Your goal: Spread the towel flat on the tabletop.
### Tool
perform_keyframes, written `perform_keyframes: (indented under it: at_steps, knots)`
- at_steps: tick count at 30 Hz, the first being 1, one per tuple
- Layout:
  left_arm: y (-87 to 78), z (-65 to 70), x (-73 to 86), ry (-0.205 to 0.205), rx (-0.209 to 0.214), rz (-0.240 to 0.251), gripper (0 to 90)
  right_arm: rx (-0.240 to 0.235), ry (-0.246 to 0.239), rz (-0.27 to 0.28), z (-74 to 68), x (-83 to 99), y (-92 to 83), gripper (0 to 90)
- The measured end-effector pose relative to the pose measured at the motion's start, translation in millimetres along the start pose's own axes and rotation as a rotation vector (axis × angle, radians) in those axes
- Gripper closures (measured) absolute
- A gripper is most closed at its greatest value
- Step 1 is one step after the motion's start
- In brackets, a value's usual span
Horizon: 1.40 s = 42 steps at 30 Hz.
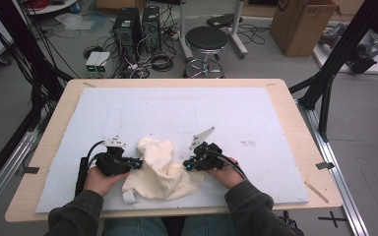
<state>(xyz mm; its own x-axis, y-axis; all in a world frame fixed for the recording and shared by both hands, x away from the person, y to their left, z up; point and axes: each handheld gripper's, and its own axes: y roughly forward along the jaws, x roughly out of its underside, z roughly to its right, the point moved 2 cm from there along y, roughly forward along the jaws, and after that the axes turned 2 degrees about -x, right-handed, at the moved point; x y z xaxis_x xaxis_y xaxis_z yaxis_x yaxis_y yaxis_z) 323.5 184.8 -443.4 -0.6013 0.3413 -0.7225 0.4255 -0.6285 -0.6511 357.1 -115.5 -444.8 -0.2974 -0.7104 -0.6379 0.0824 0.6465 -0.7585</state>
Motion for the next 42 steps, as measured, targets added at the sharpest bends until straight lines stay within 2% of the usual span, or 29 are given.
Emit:
perform_keyframes:
  at_steps: [3, 6, 8, 10, 12, 15, 18, 19, 20, 21, 22, 23, 25, 28, 30, 31, 32, 33, 34, 37, 39, 42]
  knots:
    - [-0.5, 1.9, -1.2, -0.008, 0.007, 0.023, 84.6, 0.039, 0.021, 0.024, -0.4, 10.9, -23.4, 87.8]
    - [-0.4, 4.5, -3.0, -0.008, -0.012, 0.035, 86.8, 0.105, 0.042, 0.035, -4.2, 25.6, -49.4, 87.8]
    - [0.7, 4.3, -4.0, -0.034, -0.011, 0.047, 86.6, 0.146, 0.065, 0.031, -6.9, 37.3, -64.1, 87.7]
    - [0.6, 4.1, -3.3, -0.014, -0.020, 0.026, 87.0, 0.166, 0.091, 0.046, -10.0, 50.0, -75.6, 87.7]
    - [0.0, 6.1, -2.2, -0.010, -0.020, 0.004, 87.1, 0.166, 0.110, 0.038, -14.9, 62.4, -82.1, 87.7]
    - [-4.4, 10.5, 1.7, 0.017, -0.019, -0.019, 87.3, 0.165, 0.114, 0.005, -23.1, 75.0, -83.7, 87.6]
    - [-9.4, 13.7, 11.0, 0.023, -0.004, -0.063, 87.4, 0.113, 0.103, 0.032, -31.1, 76.5, -85.3, 86.9]
    - [-11.3, 14.2, 13.9, 0.021, 0.012, -0.063, 87.1, 0.100, 0.092, 0.042, -33.0, 74.8, -86.3, 85.5]
    - [-13.3, 14.0, 15.4, 0.018, 0.025, -0.056, 85.7, 0.076, 0.089, 0.057, -34.7, 71.8, -87.7, 80.3]
    - [-15.9, 13.3, 15.2, 0.014, 0.031, -0.047, 79.9, 0.076, 0.083, 0.080, -35.1, 67.8, -89.0, 74.5]
    - [-18.8, 12.3, 12.8, 0.001, 0.029, -0.016, 69.6, 0.074, 0.081, 0.096, -34.9, 63.4, -89.8, 72.6]
    - [-20.7, 11.4, 10.5, -0.001, 0.032, 0.008, 64.6, 0.073, 0.073, 0.112, -34.3, 57.5, -90.9, 69.6]
    - [-23.2, 9.7, 1.5, -0.008, 0.033, 0.067, 62.6, 0.080, 0.060, 0.138, -31.4, 48.9, -90.6, 67.0]
    - [-17.8, 7.1, -18.6, 0.022, -0.014, 0.111, 56.2, 0.096, 0.055, 0.159, -22.7, 35.3, -84.3, 63.7]
    - [-8.7, 5.7, -34.1, 0.036, -0.028, 0.132, 54.0, 0.088, 0.065, 0.179, -13.9, 26.9, -75.8, 62.7]
    - [-3.4, 4.5, -41.7, 0.029, -0.031, 0.142, 52.6, 0.079, 0.076, 0.184, -9.5, 22.9, -70.8, 61.3]
    - [2.4, 3.0, -49.0, 0.042, -0.041, 0.146, 51.0, 0.070, 0.081, 0.184, -5.1, 19.0, -64.9, 59.8]
    - [9.0, 1.4, -55.5, 0.050, -0.069, 0.150, 50.7, 0.061, 0.085, 0.176, -0.7, 15.6, -58.8, 58.8]
    - [14.8, -2.3, -60.9, 0.048, -0.098, 0.135, 49.5, 0.052, 0.093, 0.170, 3.3, 12.6, -52.6, 57.4]
    - [29.3, -16.7, -71.0, 0.013, -0.150, 0.100, 46.0, 0.013, 0.134, 0.163, 14.3, 7.4, -37.4, 53.3]
    - [36.9, -25.8, -71.1, -0.037, -0.151, 0.089, 45.0, 0.003, 0.154, 0.158, 19.4, 6.1, -30.5, 51.2]
    - [47.4, -35.9, -65.0, -0.063, -0.173, 0.008, 42.5, -0.013, 0.182, 0.167, 26.5, 5.8, -23.4, 47.2]
